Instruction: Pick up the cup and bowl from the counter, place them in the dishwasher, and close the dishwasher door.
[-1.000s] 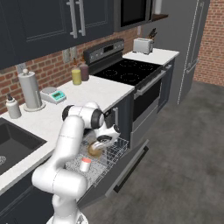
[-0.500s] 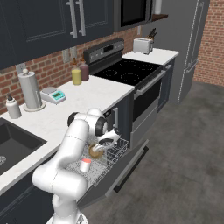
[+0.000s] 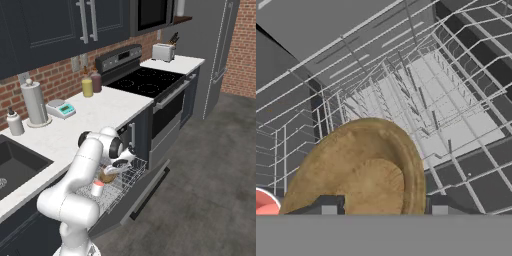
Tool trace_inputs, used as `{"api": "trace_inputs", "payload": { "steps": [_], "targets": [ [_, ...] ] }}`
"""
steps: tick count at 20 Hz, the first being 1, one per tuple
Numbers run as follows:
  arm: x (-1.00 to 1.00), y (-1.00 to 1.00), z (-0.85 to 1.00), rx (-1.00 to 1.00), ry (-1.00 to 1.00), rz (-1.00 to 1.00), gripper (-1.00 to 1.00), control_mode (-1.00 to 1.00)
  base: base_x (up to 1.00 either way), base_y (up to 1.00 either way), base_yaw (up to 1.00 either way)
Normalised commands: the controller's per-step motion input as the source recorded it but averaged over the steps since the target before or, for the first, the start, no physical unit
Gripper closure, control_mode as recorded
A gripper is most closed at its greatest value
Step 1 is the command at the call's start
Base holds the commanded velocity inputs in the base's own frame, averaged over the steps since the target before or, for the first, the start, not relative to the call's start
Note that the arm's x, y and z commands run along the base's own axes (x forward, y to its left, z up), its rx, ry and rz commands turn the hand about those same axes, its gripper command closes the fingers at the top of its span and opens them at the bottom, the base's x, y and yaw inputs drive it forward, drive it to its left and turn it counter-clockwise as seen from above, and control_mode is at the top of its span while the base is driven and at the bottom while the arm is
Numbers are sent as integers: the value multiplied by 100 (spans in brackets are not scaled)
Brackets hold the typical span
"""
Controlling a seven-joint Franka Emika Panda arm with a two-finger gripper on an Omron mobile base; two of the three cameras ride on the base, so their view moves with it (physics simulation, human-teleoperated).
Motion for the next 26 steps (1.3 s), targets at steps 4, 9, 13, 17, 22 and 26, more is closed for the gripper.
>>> {"api": "trace_inputs", "payload": {
  "steps": [4, 9, 13, 17, 22, 26],
  "targets": [
    [0, 0, 0, 0, 4, 0, -100, -100, 0, 0, 0],
    [0, 0, 14, 0, 7, 0, -100, -100, 0, 0, 0],
    [-19, -33, 51, 0, 15, -1, -100, -100, 0, 0, 0],
    [-37, -57, 91, 9, 8, -2, -100, -100, 0, 0, 0],
    [-53, -49, 100, 12, 15, 0, -100, -100, 0, 0, 0],
    [-62, -31, 99, 11, 25, 0, -100, -100, 0, 0, 0]
  ]
}}
